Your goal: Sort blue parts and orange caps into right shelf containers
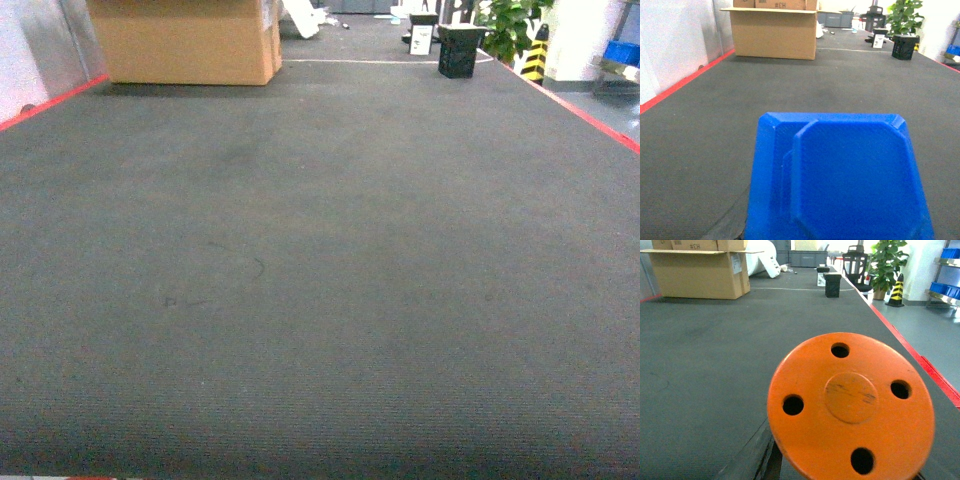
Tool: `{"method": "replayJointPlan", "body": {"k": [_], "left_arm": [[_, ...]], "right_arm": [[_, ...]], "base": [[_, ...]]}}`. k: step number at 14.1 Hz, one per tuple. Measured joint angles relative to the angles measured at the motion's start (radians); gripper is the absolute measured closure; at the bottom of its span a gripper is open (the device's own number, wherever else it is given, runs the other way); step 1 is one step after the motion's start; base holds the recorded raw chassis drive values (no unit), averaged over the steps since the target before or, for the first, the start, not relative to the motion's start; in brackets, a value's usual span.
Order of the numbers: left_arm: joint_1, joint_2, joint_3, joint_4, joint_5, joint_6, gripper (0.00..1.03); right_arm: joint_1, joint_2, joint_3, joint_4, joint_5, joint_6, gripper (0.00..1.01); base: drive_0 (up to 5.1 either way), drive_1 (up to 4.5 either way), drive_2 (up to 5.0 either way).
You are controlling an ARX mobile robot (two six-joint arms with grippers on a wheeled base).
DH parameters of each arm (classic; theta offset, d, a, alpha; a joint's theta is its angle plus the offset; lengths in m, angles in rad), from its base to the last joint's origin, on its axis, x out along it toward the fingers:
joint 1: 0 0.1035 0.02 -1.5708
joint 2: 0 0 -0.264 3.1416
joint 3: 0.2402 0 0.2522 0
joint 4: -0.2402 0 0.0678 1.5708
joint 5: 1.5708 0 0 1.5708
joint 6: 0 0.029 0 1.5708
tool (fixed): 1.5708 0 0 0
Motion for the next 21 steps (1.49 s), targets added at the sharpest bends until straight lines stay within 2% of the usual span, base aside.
{"method": "replayJointPlan", "body": {"k": [21], "left_arm": [[0.002, 0.0, 0.0, 0.0, -0.001, 0.0, 0.6]], "right_arm": [[0.0, 0.0, 0.0, 0.0, 0.0, 0.0, 0.59]], "base": [[0.0, 0.0, 0.0]]}}
